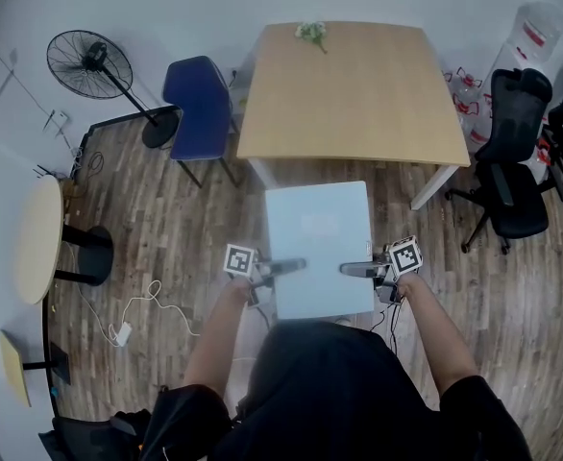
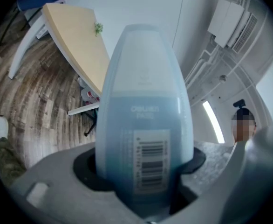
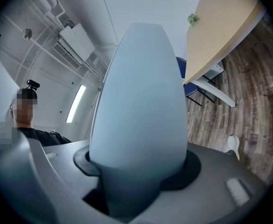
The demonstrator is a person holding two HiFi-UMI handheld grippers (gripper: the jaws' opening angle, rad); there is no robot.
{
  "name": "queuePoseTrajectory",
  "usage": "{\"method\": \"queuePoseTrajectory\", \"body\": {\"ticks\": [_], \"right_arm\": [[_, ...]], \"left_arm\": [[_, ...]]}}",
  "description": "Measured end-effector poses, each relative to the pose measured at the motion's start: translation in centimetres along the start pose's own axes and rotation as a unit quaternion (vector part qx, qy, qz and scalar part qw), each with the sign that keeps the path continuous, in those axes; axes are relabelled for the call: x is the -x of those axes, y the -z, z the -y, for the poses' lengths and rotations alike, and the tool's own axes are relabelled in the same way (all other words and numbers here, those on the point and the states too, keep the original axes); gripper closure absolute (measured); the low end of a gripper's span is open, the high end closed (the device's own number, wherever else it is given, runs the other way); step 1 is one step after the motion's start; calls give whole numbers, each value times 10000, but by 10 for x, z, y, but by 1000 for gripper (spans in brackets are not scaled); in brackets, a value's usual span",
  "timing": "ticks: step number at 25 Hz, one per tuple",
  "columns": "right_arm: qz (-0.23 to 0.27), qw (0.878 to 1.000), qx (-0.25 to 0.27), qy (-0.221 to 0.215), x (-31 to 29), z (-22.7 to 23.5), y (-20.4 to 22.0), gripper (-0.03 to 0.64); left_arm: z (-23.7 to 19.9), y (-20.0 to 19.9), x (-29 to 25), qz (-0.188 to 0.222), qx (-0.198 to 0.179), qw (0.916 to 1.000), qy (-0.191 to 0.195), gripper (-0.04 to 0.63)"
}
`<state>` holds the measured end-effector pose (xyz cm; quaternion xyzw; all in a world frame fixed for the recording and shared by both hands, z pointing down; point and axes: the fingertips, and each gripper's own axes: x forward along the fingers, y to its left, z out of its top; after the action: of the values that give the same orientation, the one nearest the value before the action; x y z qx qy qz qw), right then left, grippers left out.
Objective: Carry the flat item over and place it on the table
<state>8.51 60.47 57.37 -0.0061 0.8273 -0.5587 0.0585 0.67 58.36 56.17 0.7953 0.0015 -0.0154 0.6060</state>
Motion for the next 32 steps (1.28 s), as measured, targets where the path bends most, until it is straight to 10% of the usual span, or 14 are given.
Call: {"method": "queuePoseTrajectory", "body": {"ticks": [32], "right_arm": [[531, 9950, -620, 582, -164, 160, -317, 325]], "left_arm": [[-116, -354, 130, -289, 1235, 9911, 402, 256]]}}
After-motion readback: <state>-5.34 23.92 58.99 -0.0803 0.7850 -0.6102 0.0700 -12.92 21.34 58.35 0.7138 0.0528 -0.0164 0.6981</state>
